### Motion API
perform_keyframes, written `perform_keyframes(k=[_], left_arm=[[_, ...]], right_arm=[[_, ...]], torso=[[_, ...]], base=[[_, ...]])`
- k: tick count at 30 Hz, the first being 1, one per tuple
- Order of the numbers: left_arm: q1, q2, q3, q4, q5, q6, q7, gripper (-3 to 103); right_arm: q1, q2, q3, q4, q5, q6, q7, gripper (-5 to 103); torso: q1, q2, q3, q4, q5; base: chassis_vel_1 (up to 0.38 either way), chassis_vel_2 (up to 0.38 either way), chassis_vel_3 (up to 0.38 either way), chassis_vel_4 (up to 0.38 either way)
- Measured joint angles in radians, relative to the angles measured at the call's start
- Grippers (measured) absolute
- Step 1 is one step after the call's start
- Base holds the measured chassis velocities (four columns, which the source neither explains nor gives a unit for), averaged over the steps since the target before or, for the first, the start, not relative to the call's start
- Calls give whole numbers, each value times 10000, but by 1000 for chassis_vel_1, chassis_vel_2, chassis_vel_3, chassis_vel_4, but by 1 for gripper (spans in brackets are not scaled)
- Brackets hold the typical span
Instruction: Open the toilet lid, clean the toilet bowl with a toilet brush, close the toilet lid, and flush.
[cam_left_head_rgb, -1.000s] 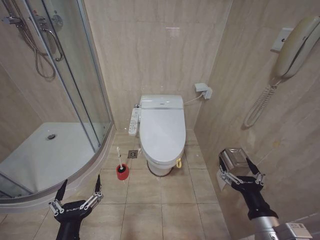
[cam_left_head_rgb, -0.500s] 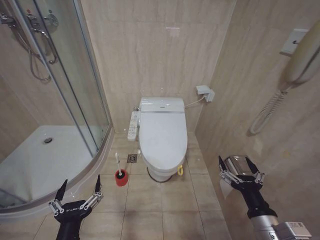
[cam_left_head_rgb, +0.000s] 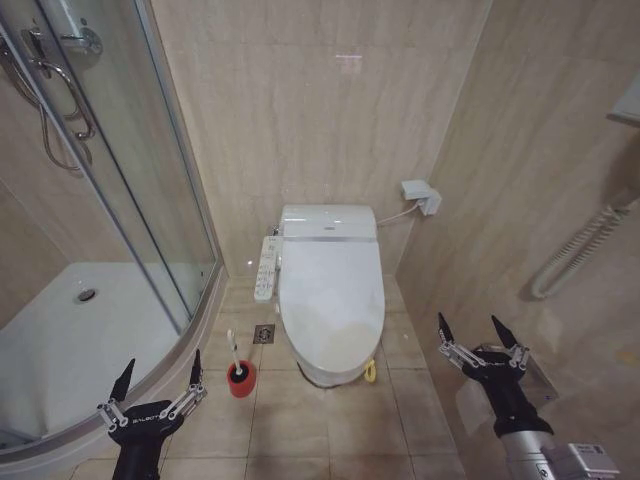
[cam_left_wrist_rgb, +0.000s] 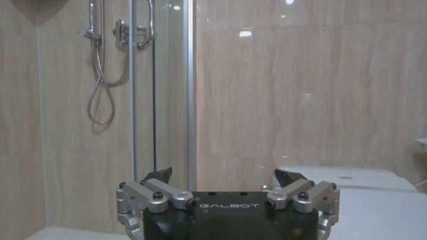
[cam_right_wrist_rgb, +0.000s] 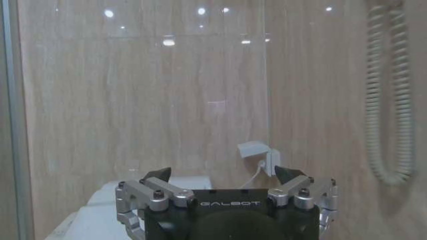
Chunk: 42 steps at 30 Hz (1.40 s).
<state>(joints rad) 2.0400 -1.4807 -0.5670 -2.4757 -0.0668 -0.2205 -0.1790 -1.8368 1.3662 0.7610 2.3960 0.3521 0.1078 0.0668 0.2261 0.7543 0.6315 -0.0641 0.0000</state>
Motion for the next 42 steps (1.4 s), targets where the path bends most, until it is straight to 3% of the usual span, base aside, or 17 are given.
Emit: perform_keyframes(k=[12,19,29,42], left_arm=[[0,0,0,0,0,0,0,100],[0,1,0,0,0,0,0,100],[0,0,0,0,0,0,0,100],[0,0,0,0,0,0,0,100]], right_arm=[[-37,8,-136,-319,-72,152,-156,100],[-660,-1,-774,-2589,-756,1404,-943,100],[-982,103,-1413,-4653,-1655,2666,-1086,100],[-209,277,-1899,-6506,-1871,2690,-999,100]], torso=[[4,0,2,0,-3],[-2,2,-1,-1,1],[-2,3,-1,1,-1],[0,2,0,1,0]], base=[[-138,130,134,-133],[-29,50,32,-26],[11,-13,-11,15],[0,0,0,0]])
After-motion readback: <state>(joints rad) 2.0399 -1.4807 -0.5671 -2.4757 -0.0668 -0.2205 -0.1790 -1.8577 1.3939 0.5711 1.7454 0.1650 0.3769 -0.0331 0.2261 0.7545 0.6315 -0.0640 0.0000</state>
